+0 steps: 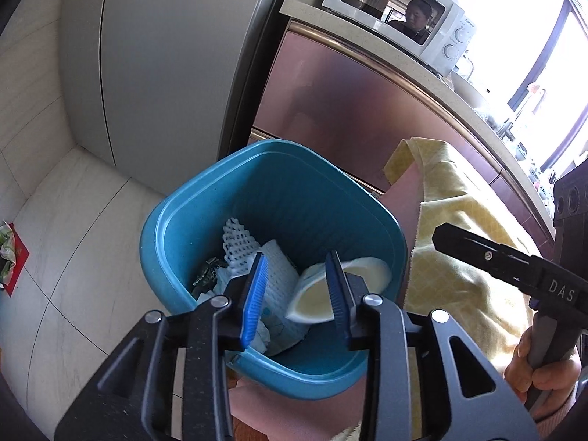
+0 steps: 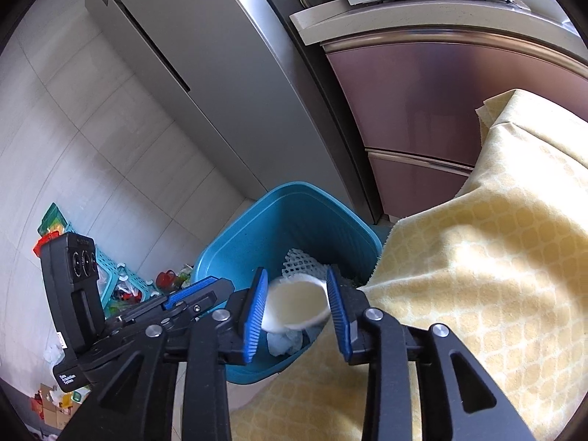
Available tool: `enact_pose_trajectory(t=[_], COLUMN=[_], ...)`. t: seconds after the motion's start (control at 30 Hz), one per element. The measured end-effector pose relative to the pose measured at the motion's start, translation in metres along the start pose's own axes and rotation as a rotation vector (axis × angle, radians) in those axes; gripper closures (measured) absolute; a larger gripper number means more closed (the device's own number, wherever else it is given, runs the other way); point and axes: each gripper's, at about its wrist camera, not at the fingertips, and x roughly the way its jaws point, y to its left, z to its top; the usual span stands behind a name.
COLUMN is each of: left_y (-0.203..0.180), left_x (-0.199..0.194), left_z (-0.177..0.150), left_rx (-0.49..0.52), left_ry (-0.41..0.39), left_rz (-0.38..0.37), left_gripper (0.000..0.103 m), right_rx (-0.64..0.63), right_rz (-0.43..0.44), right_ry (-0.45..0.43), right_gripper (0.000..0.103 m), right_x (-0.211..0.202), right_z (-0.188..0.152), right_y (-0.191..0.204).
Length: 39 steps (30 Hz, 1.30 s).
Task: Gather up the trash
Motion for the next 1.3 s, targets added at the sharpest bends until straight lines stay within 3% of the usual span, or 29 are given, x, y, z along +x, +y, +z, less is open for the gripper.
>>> enact_pose_trajectory(t=[0.13, 0.23, 0.3, 0.37, 0.53, 0.67, 1.03, 1.3], left_y=[-0.005, -0.014, -0.024, -0.035, -0.066, -0.088, -0.153, -0.193], left_x=[-0.014, -0.032, -0.047, -0.063, -0.094, -0.11, -0.144, -0.164], left_z=[-0.003, -0.006, -0.009, -0.013, -0.031, -0.046, -0.094, -0.128], left_rx=[0.026, 0.054, 0.086, 0.125, 0.218, 0.252, 0.322, 0.381], left_ry=[-0.032, -0.075, -0.114, -0.158, -0.26, -0.308, -0.431, -0.507], left_rz=[-0.001, -0.014, -0.024, -0.027, -0.021, -0.003, -0.022, -0.038], left_gripper=[0.063, 0.054, 0.046, 0.029, 0.006, 0.006, 0.006, 0.006], right_rx=[0.0, -0.007, -0.027, -0.044, -0.09, -0.092, -0.087, -0.041], right_rz=[0.019, 0.021, 0.017, 0.005, -0.064, -0.146, -0.41, -0.519], right_ry=[-0.023, -0.053, -0.079, -0.116, -0.228, -0.313, -0.594, -0.676], right_gripper=[0.064, 0.052, 0.049, 0.037, 0.018, 0.009, 0.007, 0.007], right_x=[-0.013, -0.03, -0.045, -0.062, -0.11, -0.143, -0.225, -0.261], right_z=[0.0, -0.004, -0.008, -0.012, -0.036, -0.061, -0.137, -0.174], right_y=[-0.002, -0.003, -0.003, -0.004, -0.006, -0.012, -0.017, -0.033])
